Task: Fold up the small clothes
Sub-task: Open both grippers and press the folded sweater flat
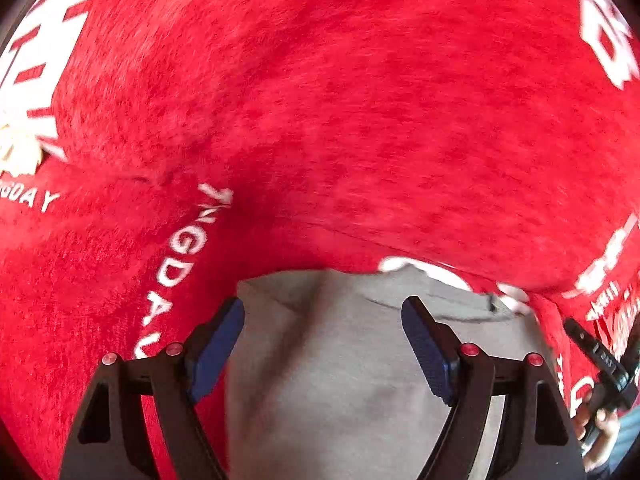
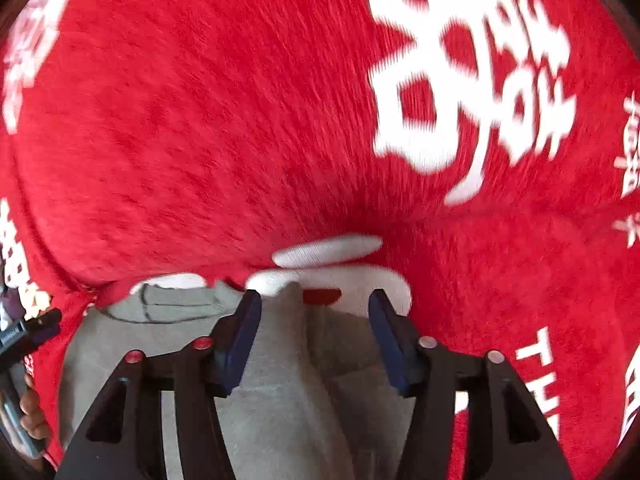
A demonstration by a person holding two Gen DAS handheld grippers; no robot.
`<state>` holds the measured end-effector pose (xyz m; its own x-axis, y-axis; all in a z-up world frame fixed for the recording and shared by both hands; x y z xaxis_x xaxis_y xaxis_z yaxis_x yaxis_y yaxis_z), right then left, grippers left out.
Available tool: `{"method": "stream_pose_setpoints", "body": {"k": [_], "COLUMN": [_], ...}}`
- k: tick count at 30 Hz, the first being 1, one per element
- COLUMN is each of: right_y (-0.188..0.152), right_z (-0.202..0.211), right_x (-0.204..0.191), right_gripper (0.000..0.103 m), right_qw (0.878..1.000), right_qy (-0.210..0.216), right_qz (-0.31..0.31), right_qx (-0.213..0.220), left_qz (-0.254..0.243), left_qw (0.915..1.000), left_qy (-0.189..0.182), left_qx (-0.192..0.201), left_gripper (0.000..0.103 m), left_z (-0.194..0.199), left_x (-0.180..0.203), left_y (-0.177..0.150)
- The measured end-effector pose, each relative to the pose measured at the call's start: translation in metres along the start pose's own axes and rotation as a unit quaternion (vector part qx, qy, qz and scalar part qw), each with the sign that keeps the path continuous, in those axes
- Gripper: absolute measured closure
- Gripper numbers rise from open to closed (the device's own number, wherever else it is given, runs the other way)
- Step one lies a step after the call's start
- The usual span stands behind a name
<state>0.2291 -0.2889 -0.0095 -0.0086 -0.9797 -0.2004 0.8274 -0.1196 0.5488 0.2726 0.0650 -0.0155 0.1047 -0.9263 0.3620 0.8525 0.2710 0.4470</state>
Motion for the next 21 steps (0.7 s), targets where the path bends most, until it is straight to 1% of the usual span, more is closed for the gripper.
{"method": "stream_pose_setpoints", "body": {"k": [1,2,4,5,7,9,10,11,12,13,14,15,16,17,18,19,20,21], "right_y": [-0.004,-0.01,-0.023,-0.028,-0.035,-0.039,-0.039,-0.039,-0.038,-0.038,-0.037,-0.035,-0.035,-0.039,-0.043,-0.052,-0.066,-0.078], "right_z": [-0.003,-0.01,-0.023,-0.028,-0.04,-0.048,-0.048,-0.045,-0.041,-0.036,-0.025,-0.014,-0.002,0.017,0.028,0.04,0.053,0.058], "right_x": [-0.013,-0.028,-0.05,-0.055,-0.052,-0.027,-0.019,-0.013,-0.008,-0.005,0.0,0.003,0.003,-0.001,-0.007,-0.015,-0.028,-0.041], "right_gripper": [0.042,0.042,0.042,0.042,0.042,0.043,0.043,0.044,0.044,0.044,0.043,0.043,0.043,0.042,0.042,0.04,0.036,0.036], "right_qw": [1.0,0.999,0.996,0.995,0.994,0.995,0.995,0.996,0.996,0.996,0.997,0.998,0.998,0.999,0.999,0.999,0.998,0.997], "right_qy": [0.015,0.027,0.035,0.031,0.018,-0.007,-0.002,0.02,0.023,0.016,-0.002,-0.01,-0.005,0.01,0.017,0.026,0.04,0.049], "right_qz": [0.015,0.03,0.058,0.066,0.062,0.04,0.03,0.019,0.015,0.014,0.012,0.01,0.01,0.012,0.016,0.025,0.04,0.054], "right_qx": [-0.012,-0.03,-0.055,-0.064,-0.084,-0.096,-0.093,-0.087,-0.087,-0.087,-0.079,-0.068,-0.054,-0.038,-0.031,-0.024,-0.02,-0.021], "left_qz": [-0.019,-0.032,-0.059,-0.065,-0.07,-0.068,-0.068,-0.066,-0.065,-0.062,-0.057,-0.053,-0.046,-0.041,-0.041,-0.044,-0.053,-0.071], "left_qw": [0.9997,0.9993,0.9976,0.9965,0.9942,0.9929,0.993,0.9936,0.9939,0.9941,0.9947,0.9955,0.9966,0.9976,0.9982,0.9983,0.998,0.9969], "left_qy": [-0.005,-0.002,0.019,0.028,0.057,0.079,0.08,0.072,0.067,0.066,0.066,0.062,0.056,0.048,0.039,0.035,0.029,0.028], "left_qx": [-0.012,-0.018,-0.033,-0.043,-0.059,-0.058,-0.055,-0.057,-0.059,-0.058,-0.054,-0.048,-0.039,-0.029,-0.02,-0.018,-0.018,-0.021], "left_gripper": [0.021,0.021,0.021,0.021,0.021,0.021,0.021,0.021,0.021,0.021,0.021,0.021,0.021,0.021,0.021,0.021,0.021,0.021], "left_z": [-0.003,-0.008,-0.024,-0.033,-0.052,-0.061,-0.062,-0.061,-0.057,-0.052,-0.043,-0.033,-0.022,-0.01,0.004,0.01,0.016,0.019], "left_x": [0.014,0.022,0.037,0.04,0.035,0.023,0.018,0.016,0.015,0.013,0.012,0.01,0.009,0.009,0.01,0.015,0.023,0.031], "left_y": [-0.009,-0.014,-0.028,-0.033,-0.041,-0.04,-0.039,-0.039,-0.038,-0.036,-0.034,-0.033,-0.033,-0.036,-0.046,-0.056,-0.069,-0.088]}}
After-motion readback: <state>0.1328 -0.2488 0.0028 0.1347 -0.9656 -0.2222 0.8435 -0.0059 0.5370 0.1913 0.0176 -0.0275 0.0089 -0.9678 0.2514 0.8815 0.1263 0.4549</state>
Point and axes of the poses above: each gripper's, at about its wrist camera, not at the fingertips, and z roughly against the way its jaws point, x to its right, y to its top, the point moved 8 cm from there along -z, roughly the way its jaws point, and after that the axes turned 5 degrees about z, right-handed, at the moved point
